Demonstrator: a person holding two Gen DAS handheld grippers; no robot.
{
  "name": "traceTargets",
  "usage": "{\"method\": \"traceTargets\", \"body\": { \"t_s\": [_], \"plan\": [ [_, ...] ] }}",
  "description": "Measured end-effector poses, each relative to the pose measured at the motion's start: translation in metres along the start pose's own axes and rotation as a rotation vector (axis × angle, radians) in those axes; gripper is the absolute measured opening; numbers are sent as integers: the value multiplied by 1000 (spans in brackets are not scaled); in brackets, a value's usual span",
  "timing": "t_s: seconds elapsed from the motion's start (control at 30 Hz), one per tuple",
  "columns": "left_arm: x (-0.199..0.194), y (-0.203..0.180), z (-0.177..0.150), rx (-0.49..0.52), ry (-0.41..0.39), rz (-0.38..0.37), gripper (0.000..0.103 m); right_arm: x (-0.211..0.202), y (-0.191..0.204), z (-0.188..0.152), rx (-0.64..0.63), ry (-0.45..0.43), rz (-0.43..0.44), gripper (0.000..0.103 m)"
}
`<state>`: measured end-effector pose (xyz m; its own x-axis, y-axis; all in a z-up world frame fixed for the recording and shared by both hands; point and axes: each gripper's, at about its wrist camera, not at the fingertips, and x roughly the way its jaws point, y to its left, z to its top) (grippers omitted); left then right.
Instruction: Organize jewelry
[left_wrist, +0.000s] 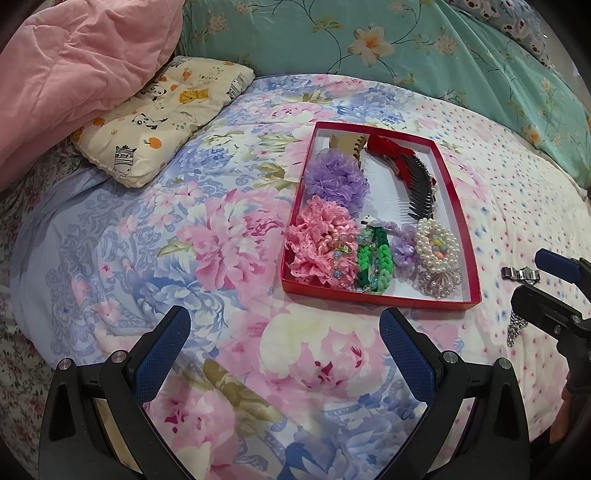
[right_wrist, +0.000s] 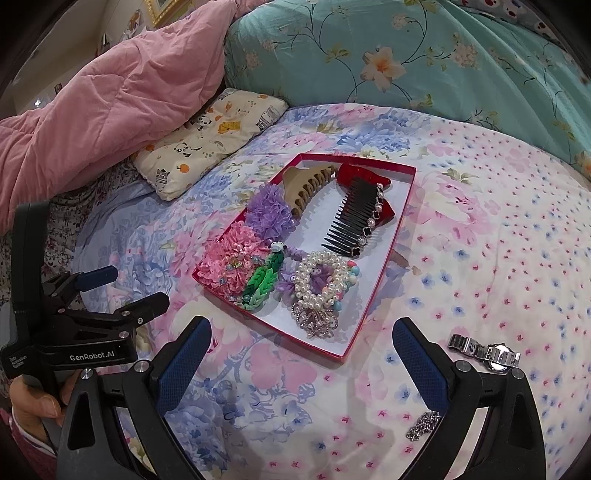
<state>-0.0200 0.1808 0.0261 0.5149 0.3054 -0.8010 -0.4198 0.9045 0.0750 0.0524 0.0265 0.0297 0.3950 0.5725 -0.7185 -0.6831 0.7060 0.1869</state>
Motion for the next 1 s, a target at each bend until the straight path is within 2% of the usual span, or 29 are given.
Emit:
{"method": "traceTargets", "body": {
  "t_s": [1.0],
  "plan": [
    [5,-10,5,17,8,-10,103,-2,-15,-3,43,-11,-2,100]
  ]
}}
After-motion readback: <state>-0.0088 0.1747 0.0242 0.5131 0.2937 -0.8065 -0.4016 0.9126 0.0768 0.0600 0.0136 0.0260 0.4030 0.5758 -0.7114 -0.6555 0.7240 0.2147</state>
